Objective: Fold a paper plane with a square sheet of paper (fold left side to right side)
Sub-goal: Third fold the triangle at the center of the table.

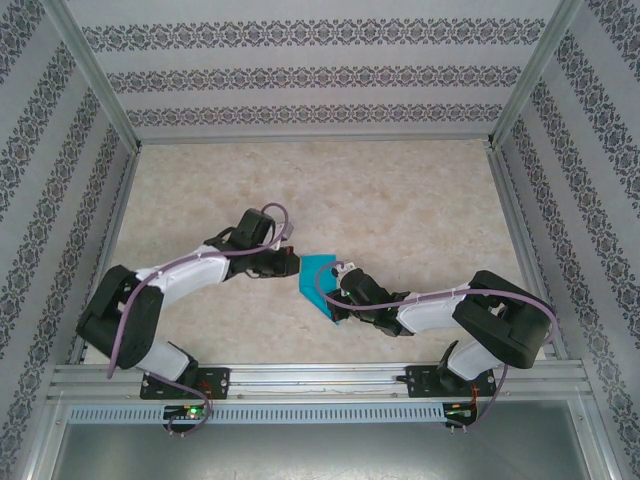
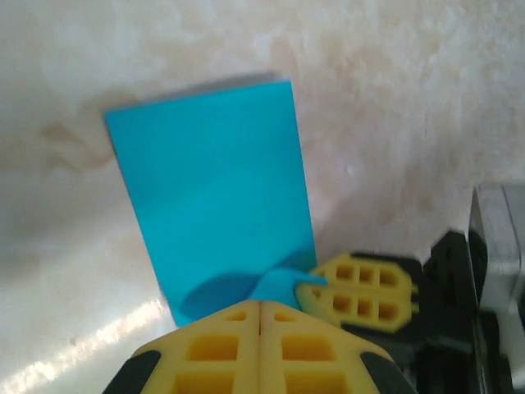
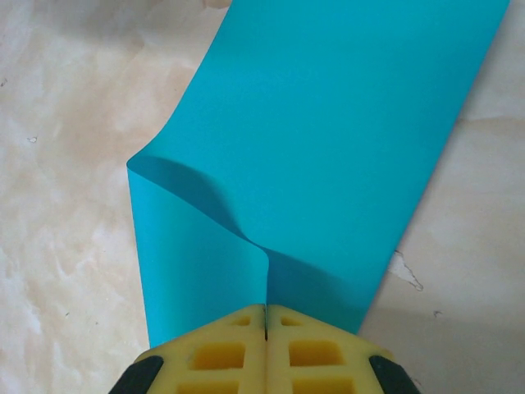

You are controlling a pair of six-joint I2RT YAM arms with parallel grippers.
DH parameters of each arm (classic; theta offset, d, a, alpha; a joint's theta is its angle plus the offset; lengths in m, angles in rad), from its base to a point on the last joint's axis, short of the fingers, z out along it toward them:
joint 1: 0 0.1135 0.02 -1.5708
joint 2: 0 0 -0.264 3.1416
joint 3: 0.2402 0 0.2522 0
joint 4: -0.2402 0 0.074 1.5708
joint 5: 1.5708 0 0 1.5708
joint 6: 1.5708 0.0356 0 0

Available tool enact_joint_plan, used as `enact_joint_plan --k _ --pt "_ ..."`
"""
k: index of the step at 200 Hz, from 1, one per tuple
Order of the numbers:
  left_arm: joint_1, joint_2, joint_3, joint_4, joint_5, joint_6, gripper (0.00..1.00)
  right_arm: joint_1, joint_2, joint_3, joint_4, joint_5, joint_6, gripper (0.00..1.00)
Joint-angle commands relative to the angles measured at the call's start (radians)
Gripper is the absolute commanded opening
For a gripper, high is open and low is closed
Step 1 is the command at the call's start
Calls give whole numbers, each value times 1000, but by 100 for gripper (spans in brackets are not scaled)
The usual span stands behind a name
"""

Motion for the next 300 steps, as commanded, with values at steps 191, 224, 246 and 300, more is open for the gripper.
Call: enact_joint_plan --k 191,224,246,300 --pt "-76 201 -137 424 169 -191 0 -3 49 -12 -47 -9 14 0" --pt "-76 218 -135 395 152 -171 0 -4 48 -12 -50 -9 13 0" --pt "-75 226 -138 390 144 -165 0 -4 48 -13 -52 -9 13 0" --pt "-75 251 -136 391 132 -160 0 -4 48 -11 -54 -9 12 0"
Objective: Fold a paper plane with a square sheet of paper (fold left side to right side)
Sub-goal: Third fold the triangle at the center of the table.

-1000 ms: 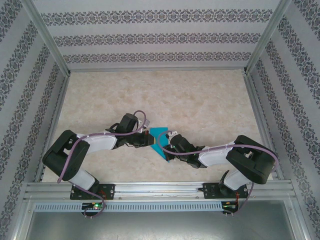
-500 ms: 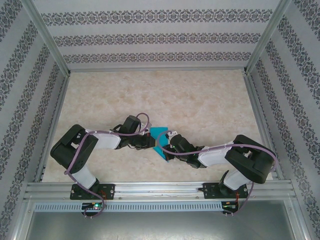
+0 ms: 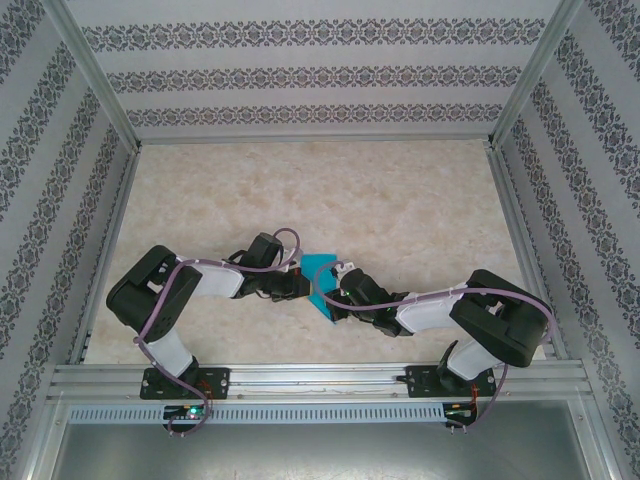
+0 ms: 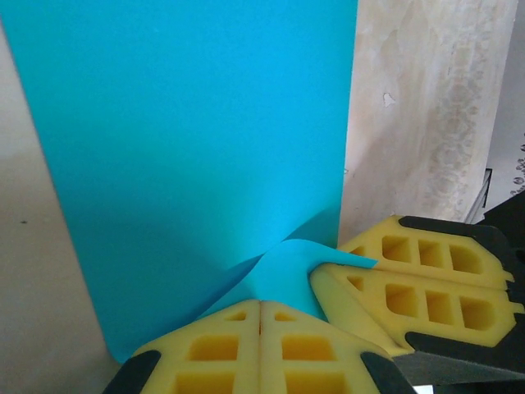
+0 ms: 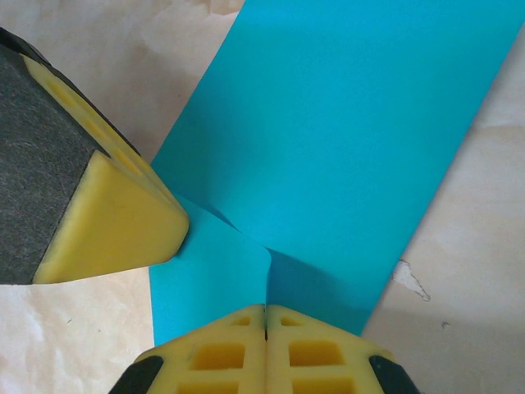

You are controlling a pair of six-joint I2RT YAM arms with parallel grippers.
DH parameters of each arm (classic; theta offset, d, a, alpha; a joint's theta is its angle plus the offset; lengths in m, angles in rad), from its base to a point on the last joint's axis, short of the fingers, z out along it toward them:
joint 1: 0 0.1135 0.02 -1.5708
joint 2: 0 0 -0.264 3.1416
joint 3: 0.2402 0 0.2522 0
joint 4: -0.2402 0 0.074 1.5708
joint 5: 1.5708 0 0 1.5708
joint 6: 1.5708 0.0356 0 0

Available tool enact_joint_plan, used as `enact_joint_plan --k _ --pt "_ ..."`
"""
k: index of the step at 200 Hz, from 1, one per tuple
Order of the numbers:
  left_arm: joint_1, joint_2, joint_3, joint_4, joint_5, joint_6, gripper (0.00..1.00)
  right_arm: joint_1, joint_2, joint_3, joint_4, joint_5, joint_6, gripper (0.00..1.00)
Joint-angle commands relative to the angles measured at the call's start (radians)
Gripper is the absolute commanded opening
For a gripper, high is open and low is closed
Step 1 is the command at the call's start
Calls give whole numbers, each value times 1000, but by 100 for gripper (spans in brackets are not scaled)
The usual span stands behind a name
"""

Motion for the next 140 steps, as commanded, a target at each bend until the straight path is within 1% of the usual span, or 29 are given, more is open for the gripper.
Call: enact_joint_plan --k 1,34,67,92,119,140 --pt "-13 26 9 4 -19 22 0 -4 34 -11 -79 -9 12 0" --pt "-14 50 10 6 -33 19 0 -4 27 -10 -78 -10 14 0" --pt "-13 59 8 -45 -64 29 0 -10 1 -6 -79 -18 14 0" --pt "-14 61 9 -105 -100 42 0 -24 -36 2 -86 -37 12 6" --pt "-14 61 5 -128 -119 51 0 -40 -93 18 -112 -60 13 19" --pt "-13 62 2 -119 -116 46 0 -68 -152 15 -150 -96 42 26"
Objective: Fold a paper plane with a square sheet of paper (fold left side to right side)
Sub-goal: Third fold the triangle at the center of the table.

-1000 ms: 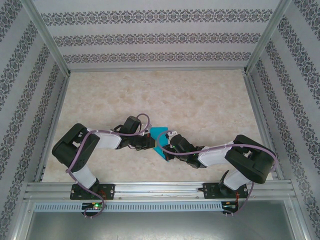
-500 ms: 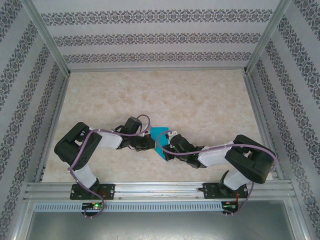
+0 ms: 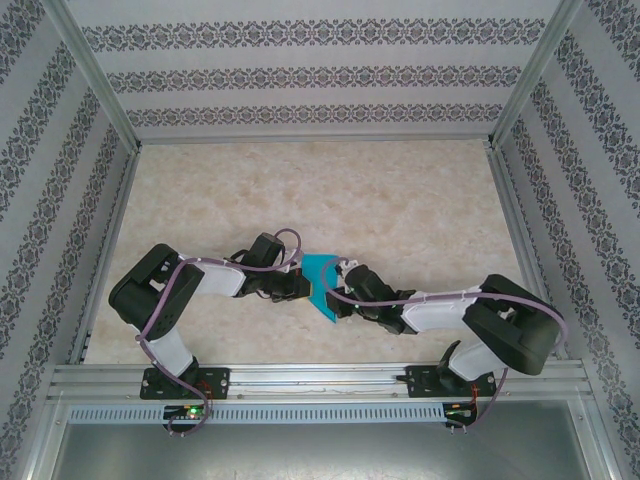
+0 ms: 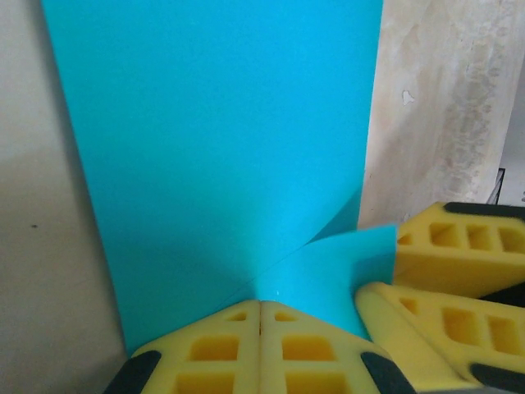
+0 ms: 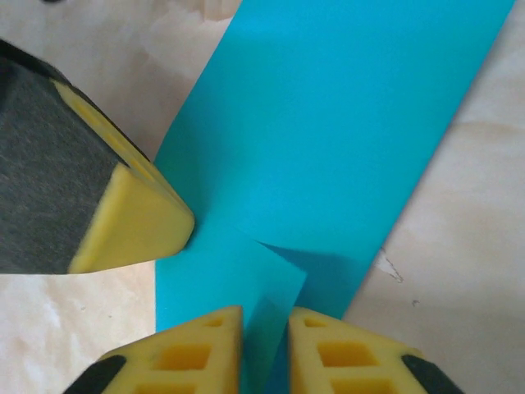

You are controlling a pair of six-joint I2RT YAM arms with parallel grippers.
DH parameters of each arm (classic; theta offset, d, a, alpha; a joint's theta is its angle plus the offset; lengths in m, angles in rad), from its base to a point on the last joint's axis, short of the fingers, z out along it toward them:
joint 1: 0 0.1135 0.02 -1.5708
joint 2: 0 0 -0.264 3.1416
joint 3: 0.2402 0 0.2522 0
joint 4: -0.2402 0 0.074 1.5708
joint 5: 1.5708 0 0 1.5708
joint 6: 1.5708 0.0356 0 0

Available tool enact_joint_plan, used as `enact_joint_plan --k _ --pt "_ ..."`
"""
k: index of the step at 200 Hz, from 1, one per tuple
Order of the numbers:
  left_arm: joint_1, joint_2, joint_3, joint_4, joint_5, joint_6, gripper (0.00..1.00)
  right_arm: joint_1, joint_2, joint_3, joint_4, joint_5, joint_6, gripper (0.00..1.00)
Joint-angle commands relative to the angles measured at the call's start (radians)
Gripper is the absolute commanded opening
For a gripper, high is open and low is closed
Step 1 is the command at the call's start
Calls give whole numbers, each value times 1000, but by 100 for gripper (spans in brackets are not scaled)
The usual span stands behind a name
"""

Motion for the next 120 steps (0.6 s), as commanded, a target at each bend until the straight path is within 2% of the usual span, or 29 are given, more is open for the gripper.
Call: enact_joint_plan --k 1,18,39,78,120 --pt "-10 46 -14 -87 -102 37 0 -31 -71 13 -63 -50 35 26" --pt "-11 46 -13 -82 -99 34 0 -59 -126 -7 -84 -109 76 30" --pt "-10 46 -11 -74 -92 32 0 -71 -183 -16 -154 -161 136 30" --pt "-10 45 -6 -61 -85 30 0 -56 -189 -20 -160 -296 259 14" --pt "-10 49 0 -58 -83 31 0 -18 -114 31 -149 -339 299 7"
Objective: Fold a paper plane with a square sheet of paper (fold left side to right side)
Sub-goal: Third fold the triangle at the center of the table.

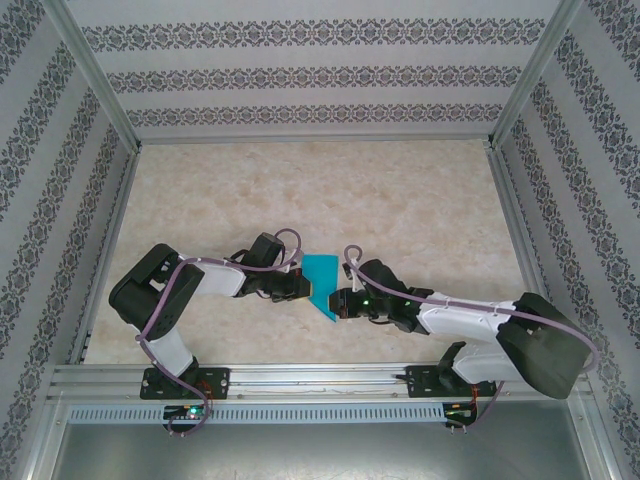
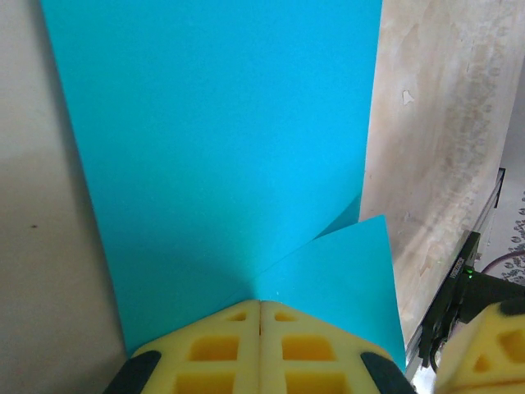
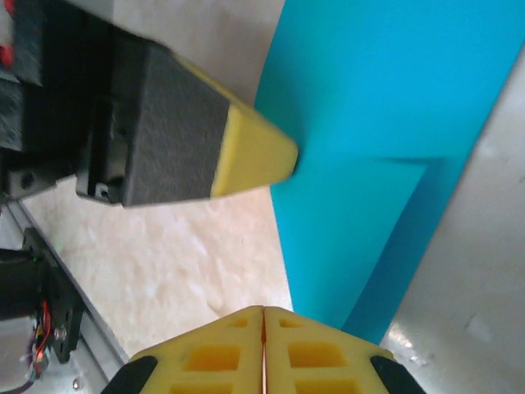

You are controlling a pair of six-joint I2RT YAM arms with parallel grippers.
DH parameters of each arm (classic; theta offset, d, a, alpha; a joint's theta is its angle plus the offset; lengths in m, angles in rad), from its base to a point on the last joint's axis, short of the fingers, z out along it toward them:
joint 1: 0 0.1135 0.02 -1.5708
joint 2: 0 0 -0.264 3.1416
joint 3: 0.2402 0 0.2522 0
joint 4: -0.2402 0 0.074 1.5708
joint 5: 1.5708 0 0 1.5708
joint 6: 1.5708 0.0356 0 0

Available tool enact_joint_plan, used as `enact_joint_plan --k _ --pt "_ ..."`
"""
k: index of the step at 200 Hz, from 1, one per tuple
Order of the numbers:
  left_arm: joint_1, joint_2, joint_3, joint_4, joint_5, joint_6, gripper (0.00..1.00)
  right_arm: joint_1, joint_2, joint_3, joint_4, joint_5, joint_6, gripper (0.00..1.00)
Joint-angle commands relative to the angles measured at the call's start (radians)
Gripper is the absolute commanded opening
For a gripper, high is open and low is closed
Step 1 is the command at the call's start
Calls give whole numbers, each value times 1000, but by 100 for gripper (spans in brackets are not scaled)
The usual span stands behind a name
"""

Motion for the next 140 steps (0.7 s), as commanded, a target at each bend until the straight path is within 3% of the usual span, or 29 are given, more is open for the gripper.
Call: enact_joint_plan --k 1,140 --pt "-10 48 -1 -59 -84 32 0 15 42 35 -7 -55 52 7" --pt "-10 67 23 -71 -86 35 0 43 121 13 0 -41 89 6"
